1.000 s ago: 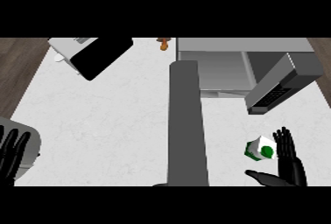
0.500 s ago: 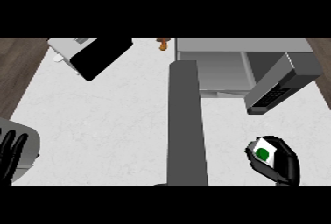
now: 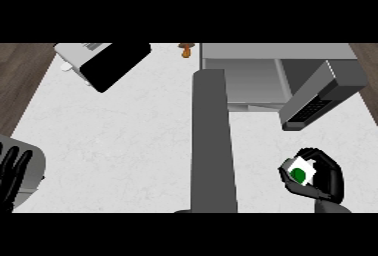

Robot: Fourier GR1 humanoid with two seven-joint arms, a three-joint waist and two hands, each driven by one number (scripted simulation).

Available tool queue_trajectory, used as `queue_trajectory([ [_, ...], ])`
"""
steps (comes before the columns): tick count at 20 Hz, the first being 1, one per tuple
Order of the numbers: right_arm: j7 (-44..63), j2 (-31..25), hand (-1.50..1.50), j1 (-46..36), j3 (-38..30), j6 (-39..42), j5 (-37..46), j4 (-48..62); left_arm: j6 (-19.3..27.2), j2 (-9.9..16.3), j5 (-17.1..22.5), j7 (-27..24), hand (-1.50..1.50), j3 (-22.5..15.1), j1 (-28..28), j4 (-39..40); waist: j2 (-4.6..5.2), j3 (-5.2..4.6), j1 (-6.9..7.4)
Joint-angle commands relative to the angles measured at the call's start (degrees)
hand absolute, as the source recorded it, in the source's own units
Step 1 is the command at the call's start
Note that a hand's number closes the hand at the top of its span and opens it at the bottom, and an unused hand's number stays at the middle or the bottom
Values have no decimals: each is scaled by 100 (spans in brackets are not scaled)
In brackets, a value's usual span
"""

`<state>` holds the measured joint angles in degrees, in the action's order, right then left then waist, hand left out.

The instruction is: Pick up the milk, place it into the microwave and close the microwave

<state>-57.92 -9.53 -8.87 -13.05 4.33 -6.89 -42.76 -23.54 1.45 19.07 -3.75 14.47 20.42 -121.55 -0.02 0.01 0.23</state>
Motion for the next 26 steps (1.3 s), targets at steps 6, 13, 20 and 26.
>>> queue_trajectory([
  [6,967,77,150,540,615,610,-166,-1894,-62,-105,75,74,-150,52,116,-168,-18,-6,-44],
  [13,1906,249,150,727,1028,18,148,-3321,-147,-6,388,177,-150,287,173,-140,-7,-3,-16],
  [20,2909,539,150,-222,1204,-1002,801,-3345,-435,-106,155,-149,-150,303,253,184,1,-3,20],
  [26,2947,629,150,-1384,1022,-1406,1139,-1891,-408,92,298,-127,-150,564,-114,535,16,-1,48],
])
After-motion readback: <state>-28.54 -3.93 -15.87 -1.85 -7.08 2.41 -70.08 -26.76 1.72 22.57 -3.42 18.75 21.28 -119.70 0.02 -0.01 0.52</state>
